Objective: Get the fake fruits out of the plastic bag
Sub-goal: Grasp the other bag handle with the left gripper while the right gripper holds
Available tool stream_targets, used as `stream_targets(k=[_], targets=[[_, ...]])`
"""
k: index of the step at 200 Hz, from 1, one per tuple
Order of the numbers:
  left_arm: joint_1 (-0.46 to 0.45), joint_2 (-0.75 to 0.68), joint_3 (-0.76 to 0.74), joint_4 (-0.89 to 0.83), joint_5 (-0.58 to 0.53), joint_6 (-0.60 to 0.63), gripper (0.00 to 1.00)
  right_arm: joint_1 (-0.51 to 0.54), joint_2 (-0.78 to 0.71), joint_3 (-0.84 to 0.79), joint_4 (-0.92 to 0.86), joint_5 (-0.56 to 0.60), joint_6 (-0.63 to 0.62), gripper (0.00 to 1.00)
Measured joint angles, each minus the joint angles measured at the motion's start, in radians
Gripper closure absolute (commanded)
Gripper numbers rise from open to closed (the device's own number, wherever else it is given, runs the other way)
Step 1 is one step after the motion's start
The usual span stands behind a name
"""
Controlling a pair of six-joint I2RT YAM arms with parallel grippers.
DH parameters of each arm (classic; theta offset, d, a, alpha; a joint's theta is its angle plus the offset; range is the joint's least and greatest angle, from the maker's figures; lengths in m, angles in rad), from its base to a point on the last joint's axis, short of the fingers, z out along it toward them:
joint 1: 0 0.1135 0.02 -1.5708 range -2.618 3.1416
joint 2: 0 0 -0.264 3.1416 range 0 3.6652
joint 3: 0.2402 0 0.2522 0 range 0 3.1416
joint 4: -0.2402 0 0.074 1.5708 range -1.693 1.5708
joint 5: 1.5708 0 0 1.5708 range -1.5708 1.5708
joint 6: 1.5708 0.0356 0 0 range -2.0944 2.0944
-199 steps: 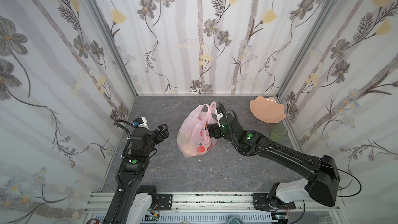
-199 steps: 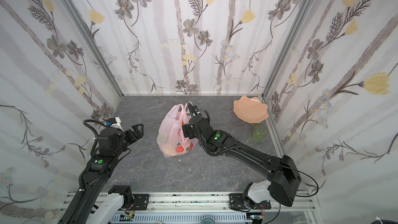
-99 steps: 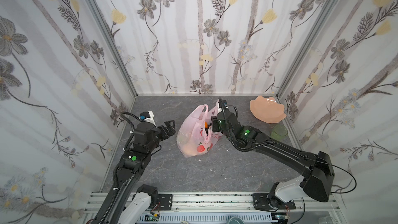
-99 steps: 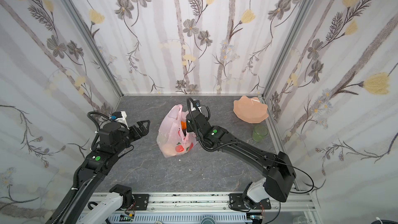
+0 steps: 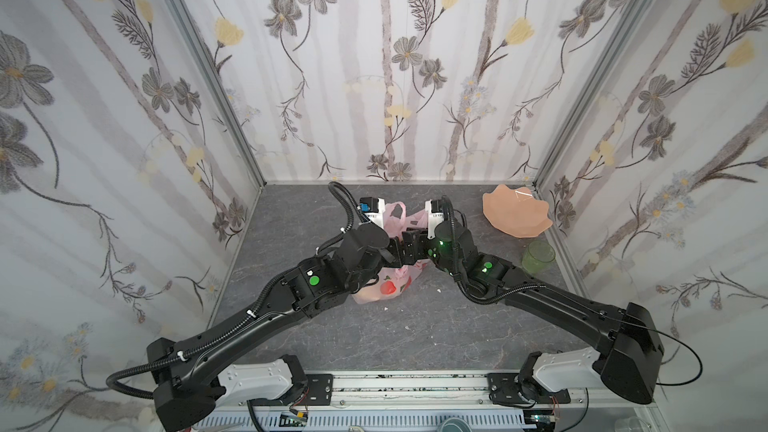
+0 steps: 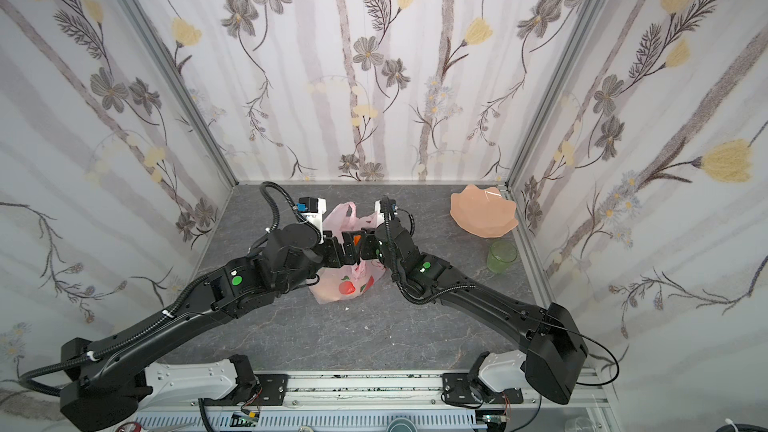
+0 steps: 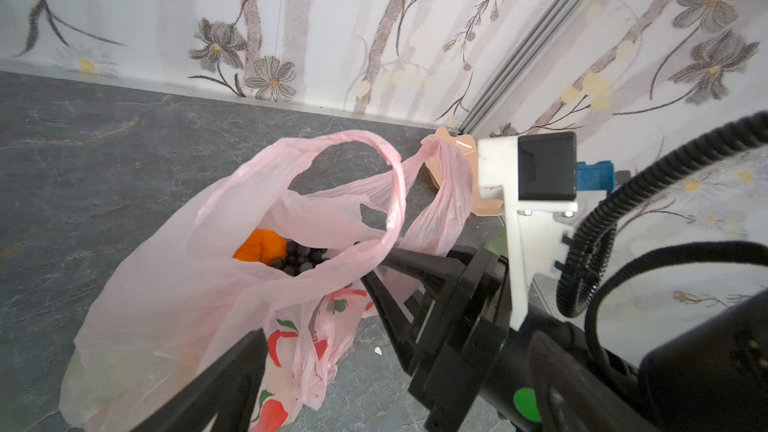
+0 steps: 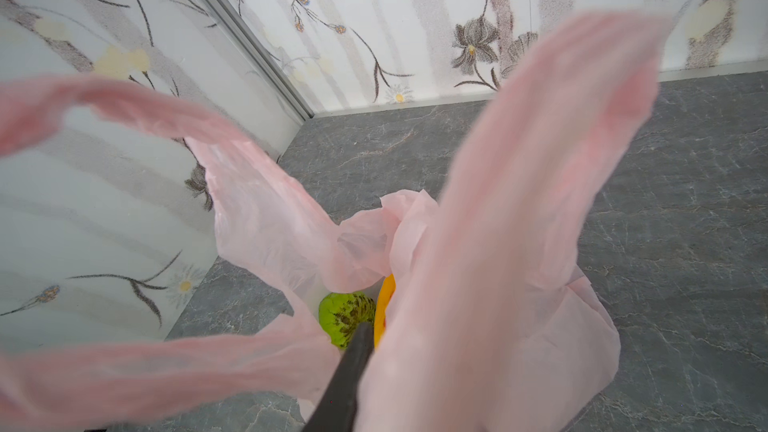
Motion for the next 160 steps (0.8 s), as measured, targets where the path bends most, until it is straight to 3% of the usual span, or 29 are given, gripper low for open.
stream_targets(k=[28,54,139,160], targets=[[0.024,0.064,0.048,-0.003,-0.123,0.0,0.07,-0.001,-0.01,-0.022,0.022,-0.019,0.01,0.8],[0.082,0.121,0.076,-0.004,-0.166,0.0,0.13,-0.001,-0.015,-0.038,0.045,-0.028,0.011,0.82],[0.194,0.214,0.117,0.005,-0.079,0.011,0.17,-0.014,-0.014,-0.038,0.05,-0.033,0.006,0.86],[0.216,0.225,0.117,0.012,-0.065,0.027,0.25,-0.025,-0.014,-0.027,0.047,-0.033,-0.001,0.88]])
